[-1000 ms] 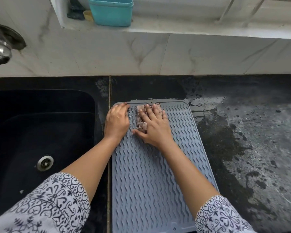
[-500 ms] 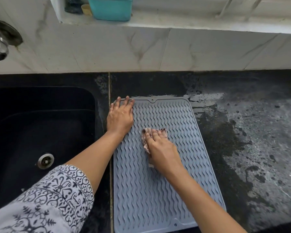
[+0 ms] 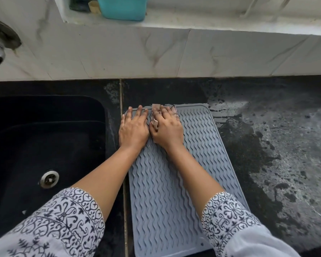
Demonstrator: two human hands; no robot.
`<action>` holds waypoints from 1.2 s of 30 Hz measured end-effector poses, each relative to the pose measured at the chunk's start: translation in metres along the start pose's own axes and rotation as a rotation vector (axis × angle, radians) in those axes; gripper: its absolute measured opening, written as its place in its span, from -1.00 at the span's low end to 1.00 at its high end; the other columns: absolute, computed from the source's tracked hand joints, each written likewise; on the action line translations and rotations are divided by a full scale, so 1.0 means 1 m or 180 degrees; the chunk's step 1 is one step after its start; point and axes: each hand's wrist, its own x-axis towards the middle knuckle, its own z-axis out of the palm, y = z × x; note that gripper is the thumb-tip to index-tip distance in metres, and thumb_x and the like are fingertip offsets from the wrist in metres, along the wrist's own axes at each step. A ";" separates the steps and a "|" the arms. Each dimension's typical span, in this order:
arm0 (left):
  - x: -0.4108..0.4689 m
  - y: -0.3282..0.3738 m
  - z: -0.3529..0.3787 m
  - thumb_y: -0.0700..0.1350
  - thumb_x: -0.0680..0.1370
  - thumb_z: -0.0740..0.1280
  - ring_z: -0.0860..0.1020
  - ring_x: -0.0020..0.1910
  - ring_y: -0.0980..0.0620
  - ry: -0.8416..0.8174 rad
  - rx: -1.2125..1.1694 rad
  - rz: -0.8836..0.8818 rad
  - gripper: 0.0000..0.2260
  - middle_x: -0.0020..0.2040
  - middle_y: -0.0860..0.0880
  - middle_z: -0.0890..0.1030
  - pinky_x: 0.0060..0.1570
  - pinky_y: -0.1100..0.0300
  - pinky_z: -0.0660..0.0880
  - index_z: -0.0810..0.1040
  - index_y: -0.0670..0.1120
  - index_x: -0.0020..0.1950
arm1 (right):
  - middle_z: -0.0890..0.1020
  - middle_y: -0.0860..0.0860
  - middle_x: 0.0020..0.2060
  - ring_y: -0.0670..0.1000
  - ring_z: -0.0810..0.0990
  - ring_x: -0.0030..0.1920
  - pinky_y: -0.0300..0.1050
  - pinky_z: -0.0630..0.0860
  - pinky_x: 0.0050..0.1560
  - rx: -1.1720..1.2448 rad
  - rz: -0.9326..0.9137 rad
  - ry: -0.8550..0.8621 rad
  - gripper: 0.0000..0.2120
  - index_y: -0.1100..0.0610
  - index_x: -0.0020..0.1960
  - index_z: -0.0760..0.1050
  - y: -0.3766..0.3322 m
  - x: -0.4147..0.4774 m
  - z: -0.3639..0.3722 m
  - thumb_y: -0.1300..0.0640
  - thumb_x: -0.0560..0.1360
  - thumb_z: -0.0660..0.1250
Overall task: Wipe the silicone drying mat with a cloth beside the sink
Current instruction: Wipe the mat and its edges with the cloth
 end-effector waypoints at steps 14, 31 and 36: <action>-0.003 -0.001 -0.003 -0.07 0.63 0.05 0.05 0.53 -0.11 0.0026 -0.0278 0.0015 -0.59 0.53 -0.01 0.21 0.49 -0.01 -0.06 0.26 0.00 0.50 | 0.58 0.06 0.20 0.10 0.55 0.17 -0.01 0.48 0.21 0.0074 0.0286 -0.1182 -0.66 0.06 0.26 0.49 -0.003 -0.114 -0.082 0.16 0.48 0.32; -0.002 0.000 -0.005 -0.09 0.64 0.07 0.09 0.52 -0.13 0.0143 -0.0351 -0.0007 -0.59 0.52 -0.07 0.24 0.49 0.00 -0.02 0.28 -0.10 0.49 | 0.22 0.09 0.49 0.11 0.13 0.49 -0.06 -0.01 0.47 -0.0031 -0.0116 -0.0530 -0.49 0.09 0.51 0.13 -0.010 -0.047 -0.025 0.06 0.59 0.11; -0.001 -0.001 -0.001 -0.07 0.64 0.06 0.08 0.53 -0.14 0.0070 -0.0304 -0.0036 -0.59 0.52 -0.05 0.23 0.49 -0.02 -0.03 0.26 -0.10 0.49 | 0.39 0.14 0.39 0.17 0.35 0.39 -0.02 0.22 0.37 -0.0092 -0.0154 -0.0644 -0.40 0.16 0.43 0.32 -0.011 -0.150 -0.051 0.09 0.44 0.41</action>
